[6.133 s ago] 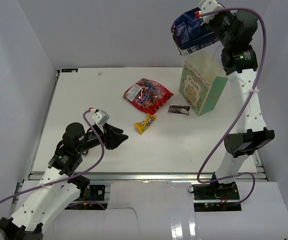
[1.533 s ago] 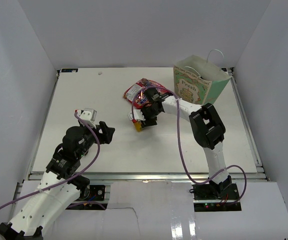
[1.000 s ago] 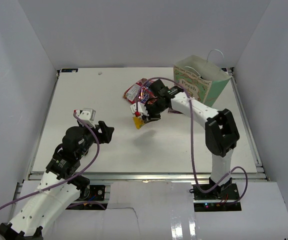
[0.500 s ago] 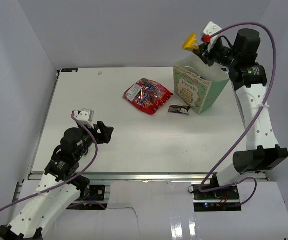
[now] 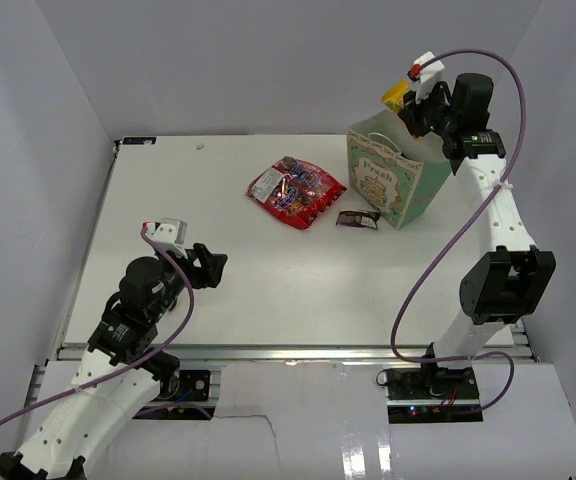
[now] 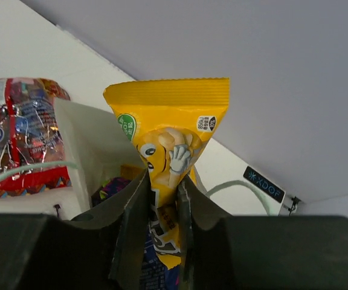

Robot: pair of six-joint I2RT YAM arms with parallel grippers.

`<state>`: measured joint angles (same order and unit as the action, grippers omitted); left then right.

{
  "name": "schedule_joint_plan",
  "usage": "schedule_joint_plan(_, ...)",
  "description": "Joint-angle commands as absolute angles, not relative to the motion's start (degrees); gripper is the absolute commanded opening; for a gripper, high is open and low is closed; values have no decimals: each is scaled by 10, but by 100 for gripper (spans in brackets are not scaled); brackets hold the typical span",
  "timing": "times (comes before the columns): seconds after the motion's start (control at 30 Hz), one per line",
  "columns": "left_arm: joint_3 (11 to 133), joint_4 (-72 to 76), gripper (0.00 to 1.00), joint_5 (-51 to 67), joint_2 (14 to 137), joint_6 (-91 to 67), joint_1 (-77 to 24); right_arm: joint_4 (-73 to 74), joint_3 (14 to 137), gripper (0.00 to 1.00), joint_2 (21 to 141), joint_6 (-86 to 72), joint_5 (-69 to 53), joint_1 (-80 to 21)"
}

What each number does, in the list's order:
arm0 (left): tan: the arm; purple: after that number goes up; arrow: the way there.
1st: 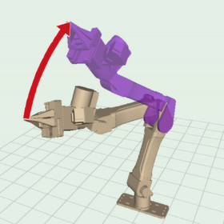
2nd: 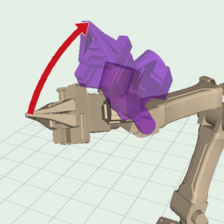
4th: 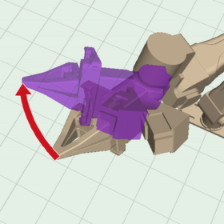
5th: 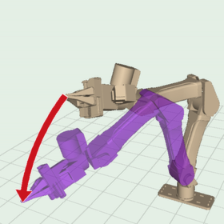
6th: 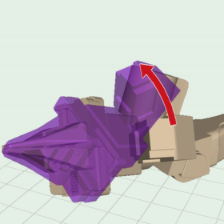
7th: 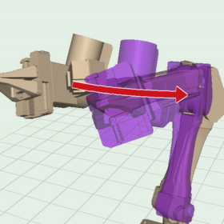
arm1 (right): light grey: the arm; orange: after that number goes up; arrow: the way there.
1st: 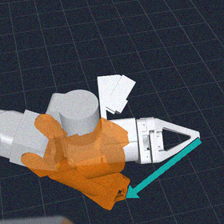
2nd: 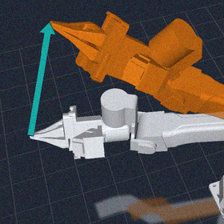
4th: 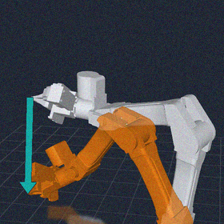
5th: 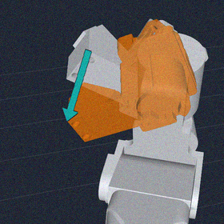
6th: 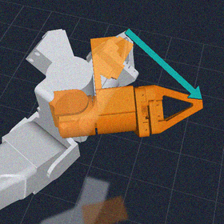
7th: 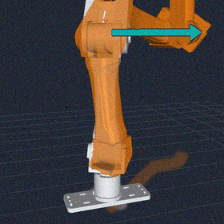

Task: Place the snacks into the paper bag

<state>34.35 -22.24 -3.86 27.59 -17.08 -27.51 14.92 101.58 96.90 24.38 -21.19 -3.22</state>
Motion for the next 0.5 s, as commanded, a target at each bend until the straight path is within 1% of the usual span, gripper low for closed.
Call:
schedule_joint_plan(0.0,359,-217,79,-33,272,-176,-275,115,1008,30,962,233,-207,-22)
schedule_joint_plan(0.17,359,-217,80,-33,277,-177,-275,117,965,41,948,247,-219,-22)
schedule_joint_plan(0.2,359,-217,79,-33,278,-177,-275,117,961,49,947,250,-219,-21)
schedule_joint_plan(0.3,359,-217,80,-33,281,-178,-275,116,945,58,936,254,-227,-18)
schedule_joint_plan(0.33,359,-217,79,-33,284,-179,-275,116,943,60,932,254,-232,-16)
schedule_joint_plan(0.43,356,-216,82,-37,285,-201,-275,123,933,64,901,246,-279,-10)
schedule_joint_plan(0.47,355,-217,83,-46,287,-230,-274,143,932,67,877,257,-319,-10)
